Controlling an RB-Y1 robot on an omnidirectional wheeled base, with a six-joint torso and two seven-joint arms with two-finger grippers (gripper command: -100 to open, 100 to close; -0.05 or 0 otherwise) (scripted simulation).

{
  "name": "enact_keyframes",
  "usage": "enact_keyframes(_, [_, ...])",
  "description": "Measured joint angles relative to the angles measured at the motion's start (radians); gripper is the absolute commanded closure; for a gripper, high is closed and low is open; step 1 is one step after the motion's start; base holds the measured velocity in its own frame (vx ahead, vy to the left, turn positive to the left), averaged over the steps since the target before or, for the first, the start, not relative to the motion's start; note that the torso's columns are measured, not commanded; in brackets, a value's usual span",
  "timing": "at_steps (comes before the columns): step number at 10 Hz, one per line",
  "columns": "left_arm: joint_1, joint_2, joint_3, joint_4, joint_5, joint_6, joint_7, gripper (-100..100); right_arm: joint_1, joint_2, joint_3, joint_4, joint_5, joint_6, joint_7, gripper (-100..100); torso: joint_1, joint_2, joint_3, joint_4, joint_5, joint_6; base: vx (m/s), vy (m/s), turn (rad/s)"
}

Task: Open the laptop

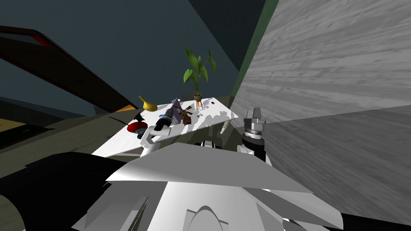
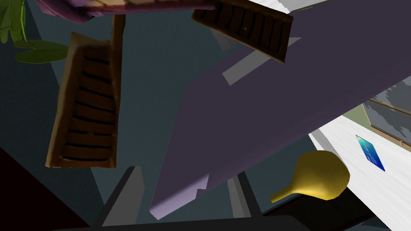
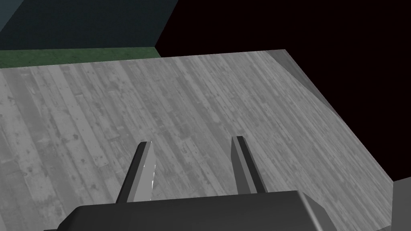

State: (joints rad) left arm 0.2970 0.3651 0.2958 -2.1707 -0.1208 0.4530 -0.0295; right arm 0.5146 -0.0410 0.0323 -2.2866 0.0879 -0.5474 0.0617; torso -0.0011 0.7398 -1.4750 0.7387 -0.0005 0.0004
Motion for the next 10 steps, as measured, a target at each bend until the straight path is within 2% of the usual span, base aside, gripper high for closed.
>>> enact_keyframes(3, [-0.027, -0.041, 0.002, 0.017, 0.041, -0.027, 0.044, 100, 0.0, 0.0, 0.0, 0.0, 0.0, 0.0, 0.0, 0, 0.009, 0.002, 0.002, -0.001, 0.005, -0.004, -0.059, 0.109, 0.044])
enact_keyframes(5, [-0.05, -0.077, 0.003, 0.036, 0.077, -0.051, 0.085, 100, 0.0, 0.0, 0.0, 0.0, 0.0, 0.0, 0.0, 0, 0.012, -0.003, -0.001, -0.003, 0.007, -0.005, -0.049, 0.123, 0.051])
enact_keyframes(7, [-0.074, -0.11, 0.008, 0.051, 0.11, -0.065, 0.123, 100, 0.0, 0.0, 0.0, 0.0, 0.0, 0.0, 0.0, 0, 0.008, -0.005, -0.002, -0.005, 0.006, -0.003, -0.048, 0.077, 0.052])
enact_keyframes(8, [-0.076, -0.111, 0.01, 0.051, 0.112, -0.068, 0.128, 100, 0.0, 0.0, 0.0, 0.0, 0.0, 0.0, 0.0, 0, 0.002, -0.006, -0.003, -0.004, 0.003, 0.0, -0.041, 0.076, 0.056])
enact_keyframes(10, [-0.096, -0.141, 0.012, 0.111, 0.143, -0.118, 0.156, 100, 0.0, 0.0, 0.0, 0.0, 0.0, 0.0, 0.0, 0, 0.004, -0.006, -0.003, -0.004, 0.003, 0.001, -0.049, 0.102, 0.033])
